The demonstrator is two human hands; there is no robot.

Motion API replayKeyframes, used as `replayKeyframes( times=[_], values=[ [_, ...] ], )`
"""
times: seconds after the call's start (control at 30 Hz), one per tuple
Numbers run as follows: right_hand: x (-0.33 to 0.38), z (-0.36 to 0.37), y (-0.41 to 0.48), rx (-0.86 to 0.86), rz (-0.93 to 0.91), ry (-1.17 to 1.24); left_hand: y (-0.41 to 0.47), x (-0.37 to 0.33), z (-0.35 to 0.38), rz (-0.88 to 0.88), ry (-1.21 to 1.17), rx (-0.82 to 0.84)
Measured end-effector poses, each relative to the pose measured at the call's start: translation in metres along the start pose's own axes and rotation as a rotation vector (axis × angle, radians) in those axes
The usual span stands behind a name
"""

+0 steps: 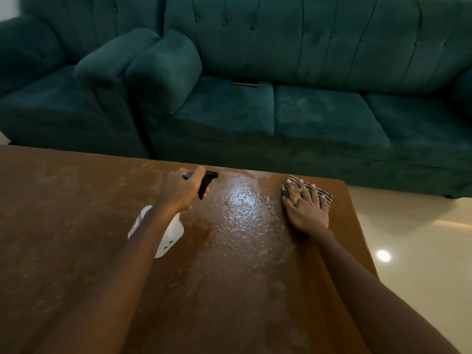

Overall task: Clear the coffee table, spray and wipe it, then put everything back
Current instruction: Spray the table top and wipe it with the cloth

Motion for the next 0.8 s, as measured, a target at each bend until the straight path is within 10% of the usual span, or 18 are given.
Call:
replayKeyframes(
  times=[0.33, 0.5, 0.8],
  values=[
    [0.178, 0.033, 0.031, 0.084, -0.407, -0.075, -0.005, 0.005, -0.020, 0.015, -0.162, -0.062],
    [0.151, 0.036, -0.044, 0.072, -0.619, -0.072, -0.005, 0.005, -0.019, 0.030, -0.147, -0.039],
    [0.034, -0.003, 0.001, -0.011, -0.066, -0.104, 0.000, 0.009, -0.018, 0.054, -0.110, -0.018]
  ],
)
Point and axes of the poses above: each hand's wrist, its own y-axis towards the middle knuckle, its own z-axis out of the palm, x = y × z, the point moved 10 cm from there along y, towards the middle knuckle, and after that the axes turned 5 degrees about -z, right-handed, at the moved point
